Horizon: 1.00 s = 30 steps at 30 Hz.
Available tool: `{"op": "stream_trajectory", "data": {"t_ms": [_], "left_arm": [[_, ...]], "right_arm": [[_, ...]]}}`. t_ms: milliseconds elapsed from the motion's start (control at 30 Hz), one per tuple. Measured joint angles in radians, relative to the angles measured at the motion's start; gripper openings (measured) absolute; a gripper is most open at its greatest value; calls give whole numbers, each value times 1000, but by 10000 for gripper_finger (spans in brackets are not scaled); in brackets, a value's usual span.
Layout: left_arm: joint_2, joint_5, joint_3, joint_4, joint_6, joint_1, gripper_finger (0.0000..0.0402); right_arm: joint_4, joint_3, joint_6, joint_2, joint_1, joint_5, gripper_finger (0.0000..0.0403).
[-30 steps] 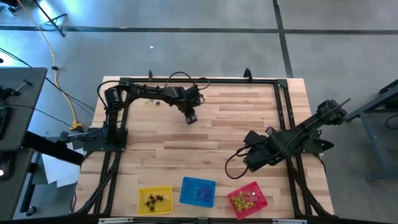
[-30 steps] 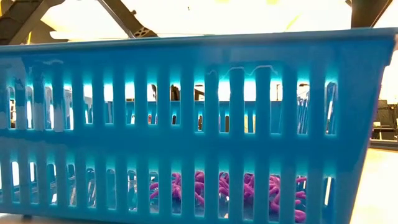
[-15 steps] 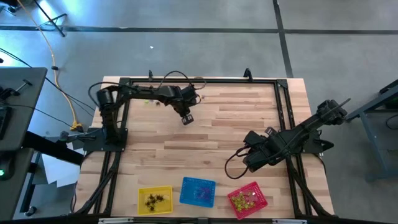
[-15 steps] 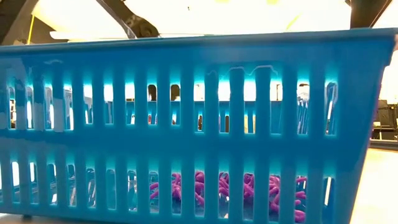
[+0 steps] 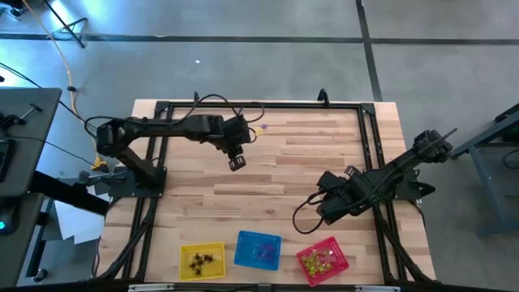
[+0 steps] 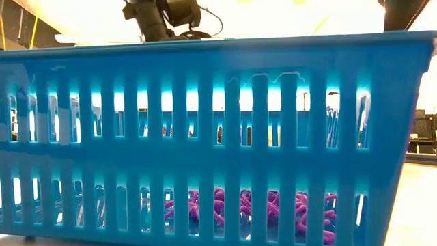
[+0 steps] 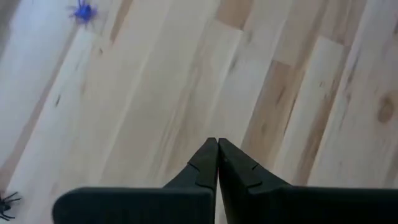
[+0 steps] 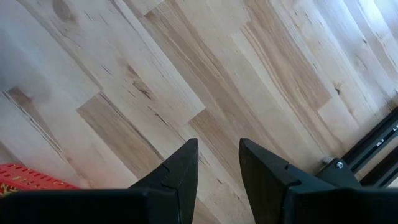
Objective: Sort Halloween decoration
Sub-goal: Put the violet spider toy into the blue bin
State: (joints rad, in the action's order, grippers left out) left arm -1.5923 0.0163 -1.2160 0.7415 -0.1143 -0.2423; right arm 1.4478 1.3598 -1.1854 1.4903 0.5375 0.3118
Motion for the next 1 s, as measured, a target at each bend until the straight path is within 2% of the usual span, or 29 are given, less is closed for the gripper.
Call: {"op": "stream_trajectory", "data": {"t_ms": [267, 467, 600, 833, 1000], "left_arm": [[12, 10, -1, 5, -15, 30, 0], [-25, 20, -2, -68, 38, -17, 0], [-56, -25, -2, -153, 88, -56, 0], [-145, -38, -3, -327, 136, -129, 0], [-259, -38, -75, -315, 161, -177, 0]], "right_arm": [[-1, 0, 17, 0, 0, 1, 112], [-1, 0, 16, 0, 0, 12, 112], [-1, 0, 16, 0, 0, 4, 112], [-1, 0, 27, 0, -9, 3, 112], [2, 0, 64, 0, -41, 2, 112]]}}
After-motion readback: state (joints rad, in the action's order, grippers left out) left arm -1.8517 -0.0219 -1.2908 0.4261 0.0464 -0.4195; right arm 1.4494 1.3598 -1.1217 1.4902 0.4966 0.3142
